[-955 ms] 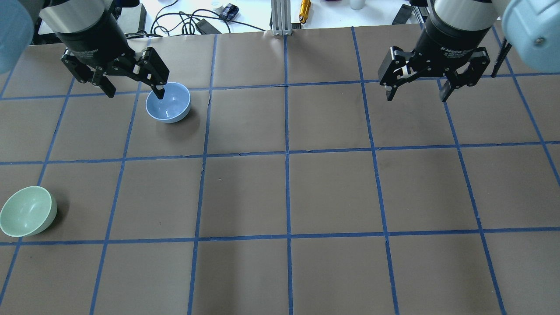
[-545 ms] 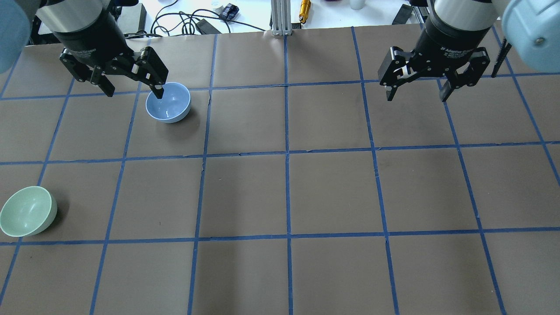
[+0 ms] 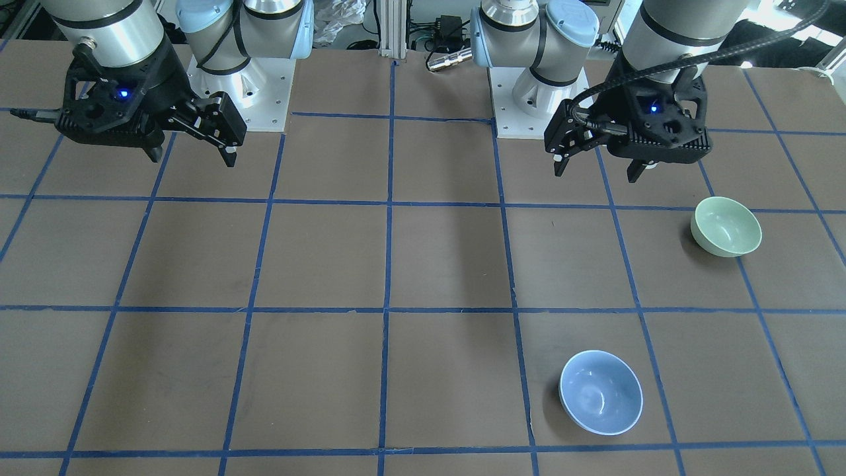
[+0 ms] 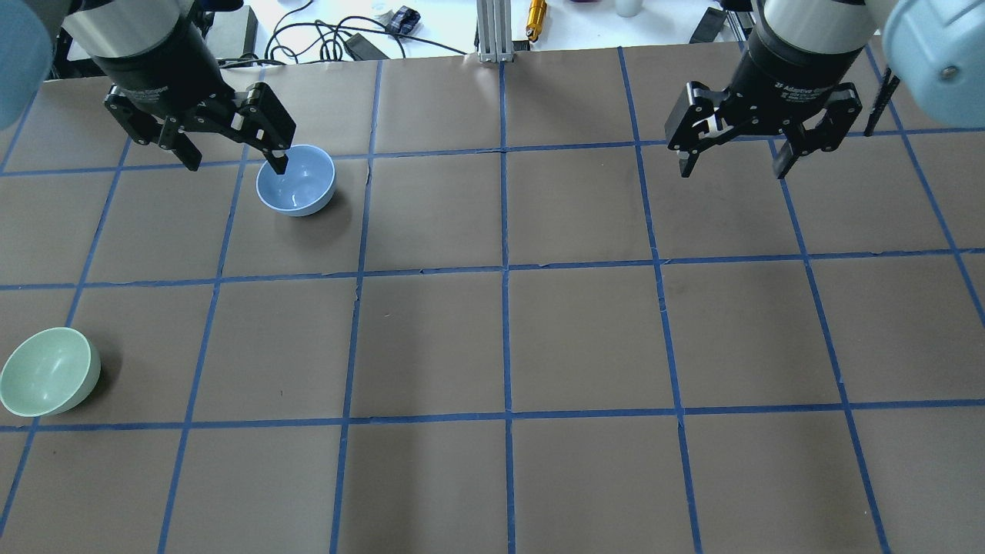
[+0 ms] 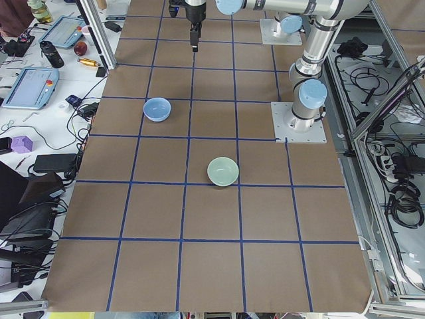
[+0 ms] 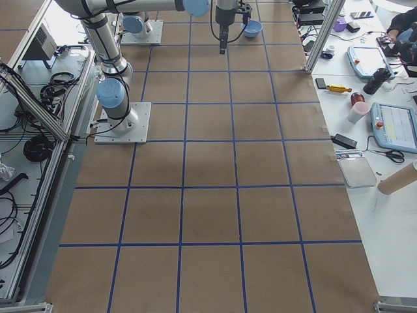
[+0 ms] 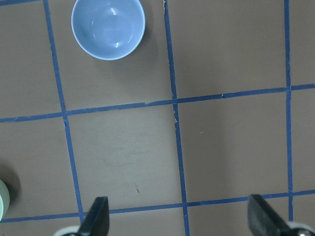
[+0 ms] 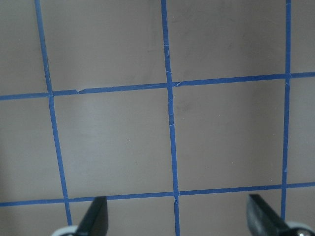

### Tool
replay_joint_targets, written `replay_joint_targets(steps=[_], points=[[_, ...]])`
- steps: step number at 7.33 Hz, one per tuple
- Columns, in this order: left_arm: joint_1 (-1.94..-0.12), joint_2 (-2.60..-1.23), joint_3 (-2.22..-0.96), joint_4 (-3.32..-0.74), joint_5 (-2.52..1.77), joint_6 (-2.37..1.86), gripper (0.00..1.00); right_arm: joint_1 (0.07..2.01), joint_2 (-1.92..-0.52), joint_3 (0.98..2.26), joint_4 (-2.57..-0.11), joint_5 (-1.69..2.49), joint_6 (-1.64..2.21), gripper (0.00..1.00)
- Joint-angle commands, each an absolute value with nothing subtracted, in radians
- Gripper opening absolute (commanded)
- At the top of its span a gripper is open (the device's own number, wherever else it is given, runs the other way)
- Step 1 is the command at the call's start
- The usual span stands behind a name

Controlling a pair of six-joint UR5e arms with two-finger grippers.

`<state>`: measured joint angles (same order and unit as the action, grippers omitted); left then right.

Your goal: Stack green bowl on blue bowl

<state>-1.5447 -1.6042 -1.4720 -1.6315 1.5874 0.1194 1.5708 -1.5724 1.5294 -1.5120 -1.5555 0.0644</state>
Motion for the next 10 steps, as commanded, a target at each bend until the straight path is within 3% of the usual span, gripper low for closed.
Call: replay_joint_targets(steps=[1,5,10], points=[[-1.504,-1.611,-1.491,-1.608,1.586,0.124,1.0,1.571,-1.572,1.529,-1.511,-1.555,0.064,1.0],[-1.142,-1.64,-1.633,-1.439,1.588,0.441,1.0,1.571,-1.572,1.529,-1.511,-1.555,0.063,1.0],[-0.743,-1.773,-1.67,-1.302,1.577,0.832,1.0,1.571,-1.572,1.529,-1.511,-1.555,0.063,1.0]])
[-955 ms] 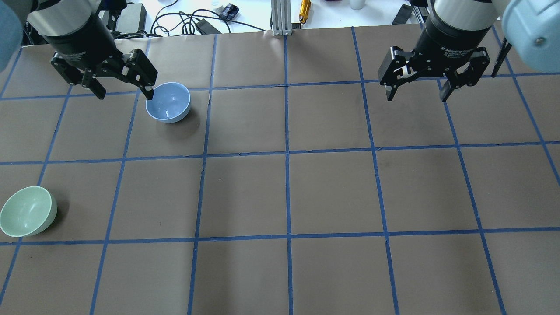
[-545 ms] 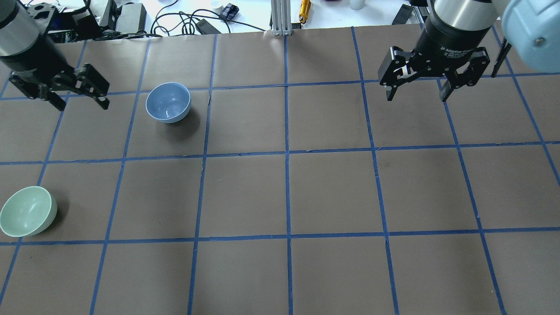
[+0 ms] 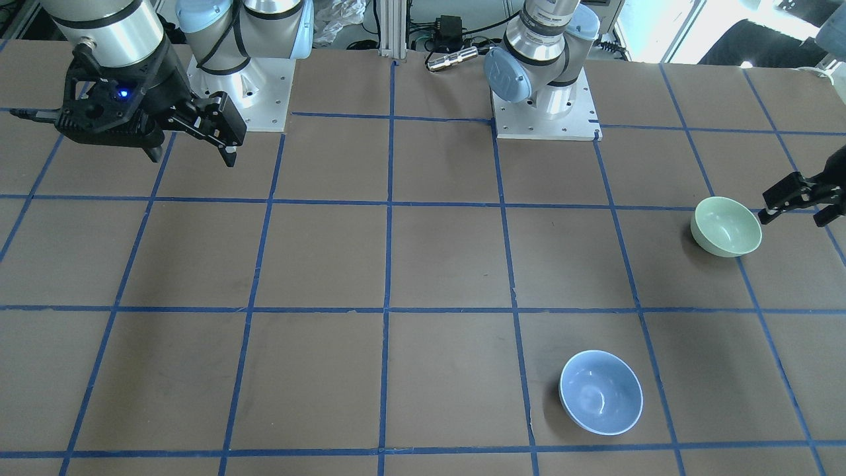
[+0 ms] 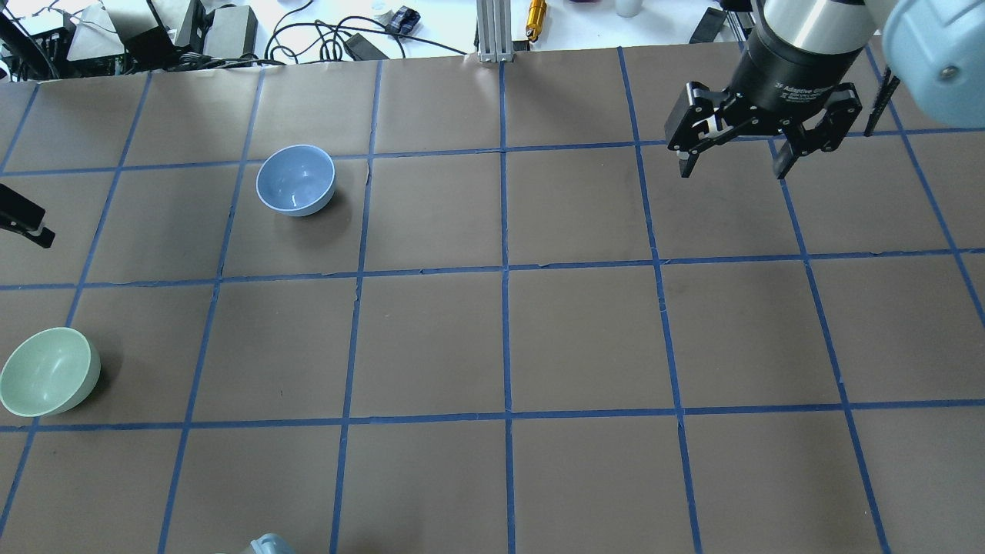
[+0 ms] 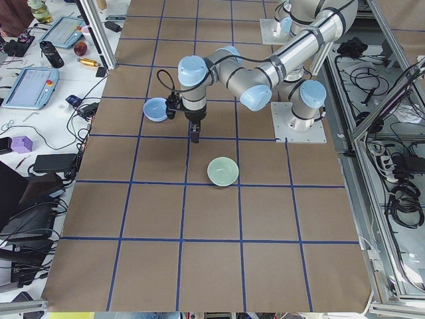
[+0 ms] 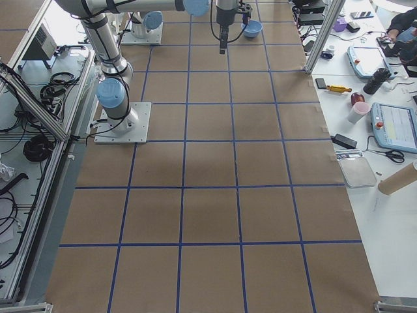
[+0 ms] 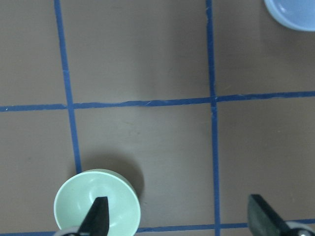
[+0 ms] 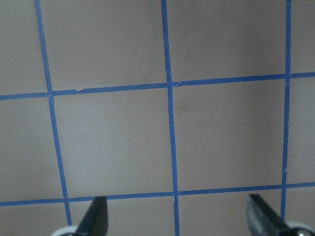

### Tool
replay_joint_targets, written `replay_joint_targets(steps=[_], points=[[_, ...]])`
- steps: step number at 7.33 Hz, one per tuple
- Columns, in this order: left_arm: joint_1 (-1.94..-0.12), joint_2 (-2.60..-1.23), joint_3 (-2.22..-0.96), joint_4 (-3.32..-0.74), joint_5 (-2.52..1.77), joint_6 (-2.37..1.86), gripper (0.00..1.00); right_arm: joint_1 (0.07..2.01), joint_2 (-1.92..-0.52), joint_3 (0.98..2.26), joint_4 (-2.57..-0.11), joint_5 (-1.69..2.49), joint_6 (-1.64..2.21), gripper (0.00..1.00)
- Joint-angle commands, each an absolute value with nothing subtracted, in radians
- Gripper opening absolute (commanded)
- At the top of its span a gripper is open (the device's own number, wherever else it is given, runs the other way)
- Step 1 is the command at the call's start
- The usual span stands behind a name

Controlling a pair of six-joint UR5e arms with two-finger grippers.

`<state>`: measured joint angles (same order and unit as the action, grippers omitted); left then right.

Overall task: Stack green bowl on blue bowl
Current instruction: 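Move the left gripper away from the blue bowl toward the green bowl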

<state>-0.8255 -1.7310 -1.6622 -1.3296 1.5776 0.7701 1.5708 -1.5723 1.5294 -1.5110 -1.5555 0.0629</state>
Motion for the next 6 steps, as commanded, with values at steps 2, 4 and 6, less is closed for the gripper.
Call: replay_joint_targets(steps=[2,4,6], points=[[-0.637,-1.842,-1.744,-1.171,1.521,0.992,1.0,1.571,-1.572,1.529,-1.511,-1.555,0.063,1.0],[-0.542,-1.879,-1.843,-1.07,1.476,1.067,1.0,1.571,-1.572,1.529,-1.511,-1.555,0.063,1.0],[-0.532,-1.936,-1.864,-1.042,1.476,1.087,1.0,1.571,-1.572,1.529,-1.511,-1.555,0.063,1.0]])
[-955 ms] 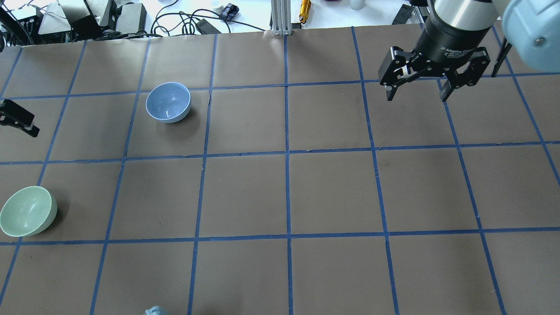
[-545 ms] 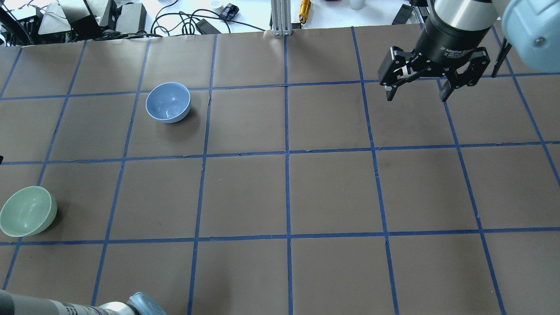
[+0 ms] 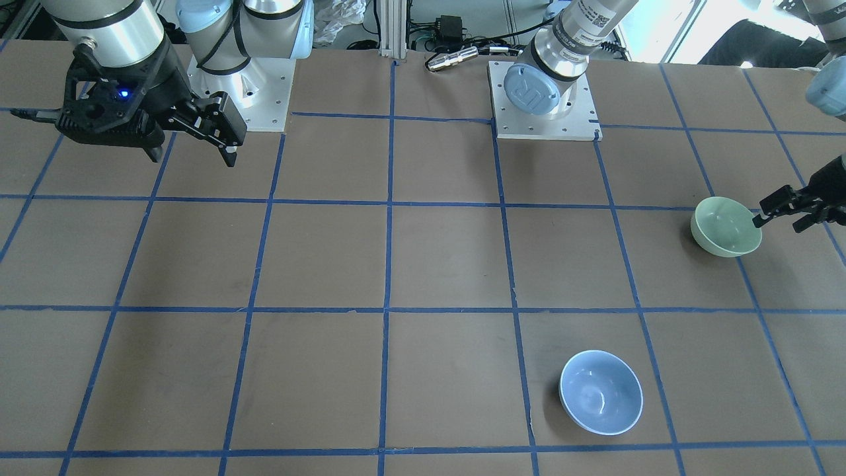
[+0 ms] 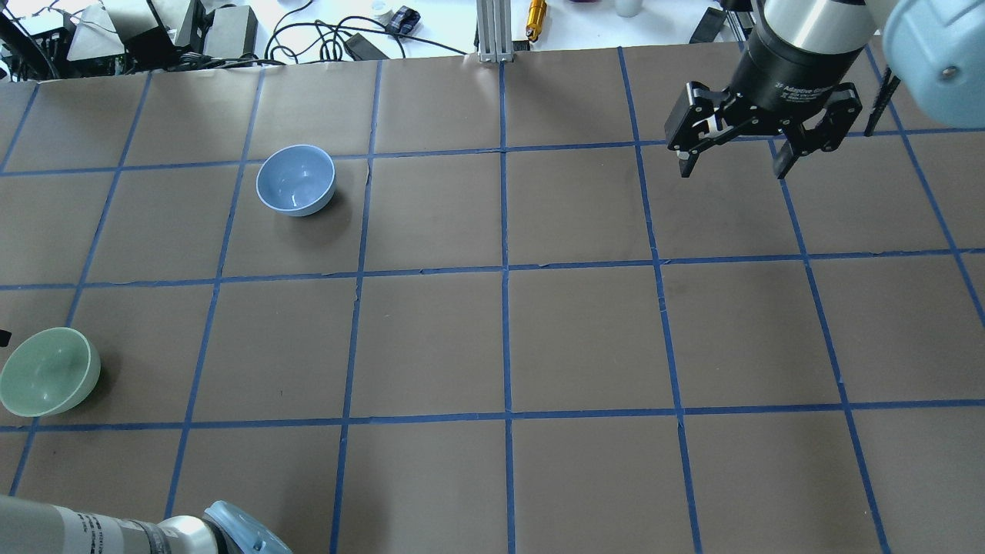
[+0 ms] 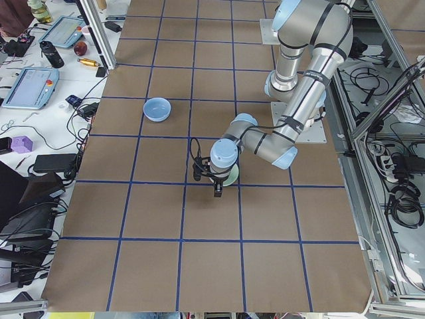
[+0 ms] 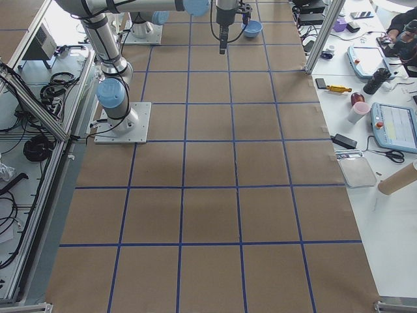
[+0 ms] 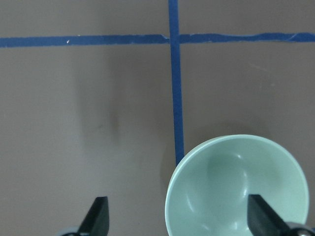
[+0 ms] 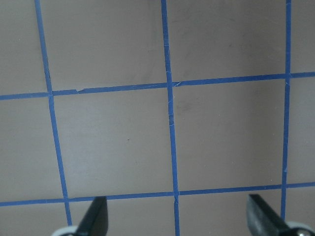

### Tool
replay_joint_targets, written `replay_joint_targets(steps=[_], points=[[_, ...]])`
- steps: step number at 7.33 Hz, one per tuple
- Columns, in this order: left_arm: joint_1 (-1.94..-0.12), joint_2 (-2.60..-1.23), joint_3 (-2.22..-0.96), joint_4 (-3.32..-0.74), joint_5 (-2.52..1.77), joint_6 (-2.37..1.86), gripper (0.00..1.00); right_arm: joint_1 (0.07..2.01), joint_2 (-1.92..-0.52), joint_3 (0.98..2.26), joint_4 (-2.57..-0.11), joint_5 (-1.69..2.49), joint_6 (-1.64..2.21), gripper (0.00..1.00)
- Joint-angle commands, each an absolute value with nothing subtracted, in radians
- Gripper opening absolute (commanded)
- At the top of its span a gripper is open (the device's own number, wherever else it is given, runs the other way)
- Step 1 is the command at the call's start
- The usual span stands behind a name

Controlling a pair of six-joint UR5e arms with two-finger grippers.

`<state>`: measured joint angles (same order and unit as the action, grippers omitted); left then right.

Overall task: Stack green bowl on blue bowl
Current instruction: 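Lower the left gripper onto the green bowl rim and close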

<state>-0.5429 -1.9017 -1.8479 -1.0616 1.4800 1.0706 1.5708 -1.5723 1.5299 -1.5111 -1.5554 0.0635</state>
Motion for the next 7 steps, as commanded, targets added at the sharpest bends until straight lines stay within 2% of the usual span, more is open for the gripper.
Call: replay_joint_targets(steps=[1,2,3,4,5,6,7], points=[[-0.52,-1.936,-1.861,-1.054,1.492,1.147,1.0,1.571,-1.572,1.529,-1.511,-1.555,0.063,1.0],[-0.512,-1.94,-1.862,-1.057,1.491,1.161,0.99,1.571,-1.572,1.529,-1.511,-1.555,0.064,1.0],[-0.509,-1.94,-1.864,-1.083,1.49,1.202,0.91,1.571,-1.572,1.529,-1.511,-1.555,0.064,1.0],[-0.509,-1.94,-1.871,-1.1,1.489,1.225,0.7,1.571,-1.572,1.529,-1.511,-1.555,0.064,1.0],[-0.509,-1.94,-1.873,-1.101,1.489,1.232,0.44,1.571,-1.572,1.529,-1.511,-1.555,0.064,1.0],[-0.509,-1.94,-1.873,-1.106,1.488,1.23,0.13,1.571,-1.572,1.529,-1.511,-1.555,0.064,1.0],[-0.509,-1.94,-1.871,-1.115,1.486,1.23,0.0,1.571,-1.572,1.529,-1.511,-1.555,0.064,1.0]])
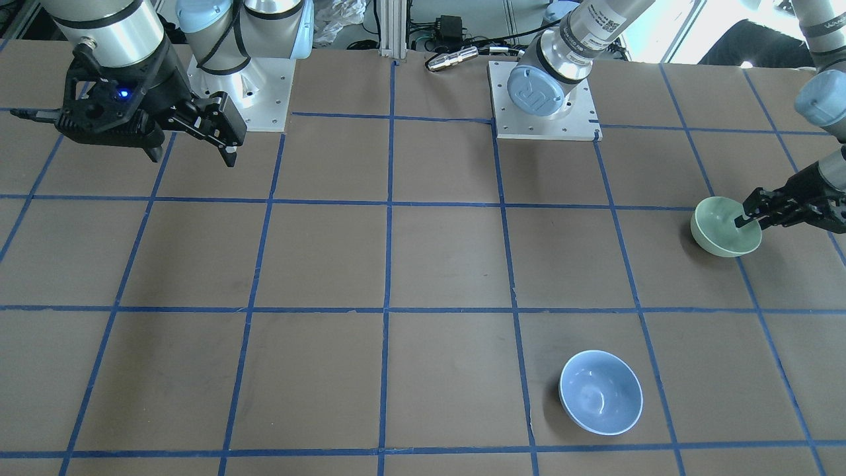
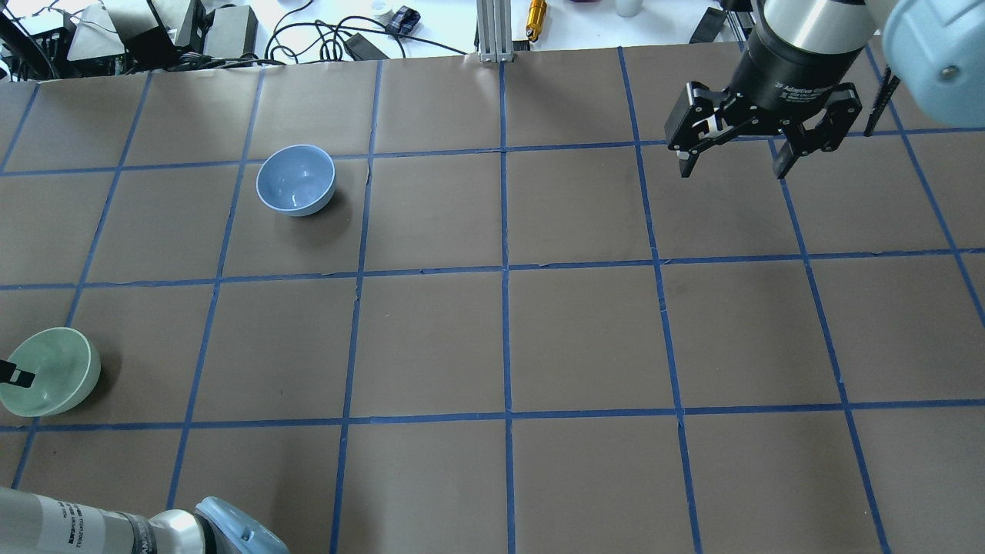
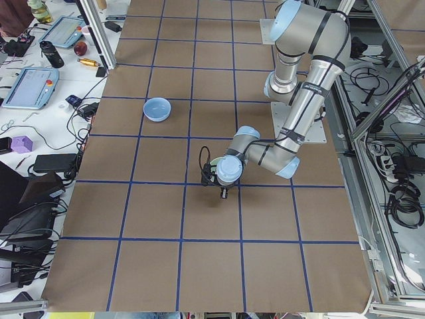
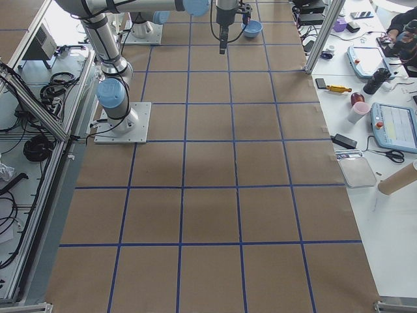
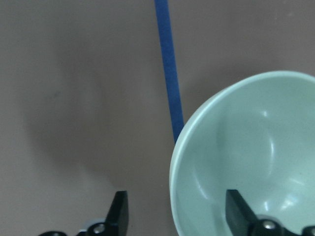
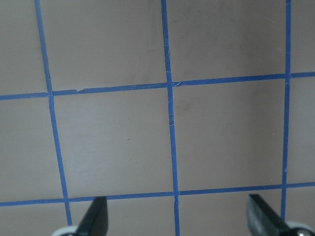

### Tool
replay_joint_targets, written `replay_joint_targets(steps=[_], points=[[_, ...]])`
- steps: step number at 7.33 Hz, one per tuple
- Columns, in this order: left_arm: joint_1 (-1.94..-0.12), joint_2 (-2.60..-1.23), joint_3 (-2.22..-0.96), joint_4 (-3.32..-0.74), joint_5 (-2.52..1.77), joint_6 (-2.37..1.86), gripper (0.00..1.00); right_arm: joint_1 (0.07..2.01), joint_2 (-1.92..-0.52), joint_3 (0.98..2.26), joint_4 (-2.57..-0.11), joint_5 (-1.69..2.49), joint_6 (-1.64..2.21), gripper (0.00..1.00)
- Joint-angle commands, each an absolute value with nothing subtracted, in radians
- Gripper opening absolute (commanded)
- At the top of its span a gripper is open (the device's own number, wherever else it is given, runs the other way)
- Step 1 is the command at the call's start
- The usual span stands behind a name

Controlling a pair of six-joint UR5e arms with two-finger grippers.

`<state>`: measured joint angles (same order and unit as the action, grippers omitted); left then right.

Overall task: Stack green bowl on blue bowl
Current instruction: 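Lower the left gripper onto the green bowl rim and close, then lift the green bowl with the left gripper and carry it over the blue bowl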

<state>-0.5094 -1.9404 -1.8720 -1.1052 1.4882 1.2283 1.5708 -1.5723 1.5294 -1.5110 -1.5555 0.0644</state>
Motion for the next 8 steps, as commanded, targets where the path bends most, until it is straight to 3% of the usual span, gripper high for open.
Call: replay_joint_targets(steps=[1,4,8], points=[[-0.509,-1.94,-1.865,-1.114,1.48,1.23,0.0,1.571,-1.572,1.529,-1.512,-1.555,0.064,1.0],[-0.552,-1.893,-1.829,-1.182,1.451,1.116,0.0,1.571,-1.572,1.529,-1.511,-1.555,0.064,1.0],[-0.878,-1.893,-1.602,-1.336,1.444,0.771,0.0,1.571,-1.572,1.529,-1.512,-1.555,0.064,1.0]])
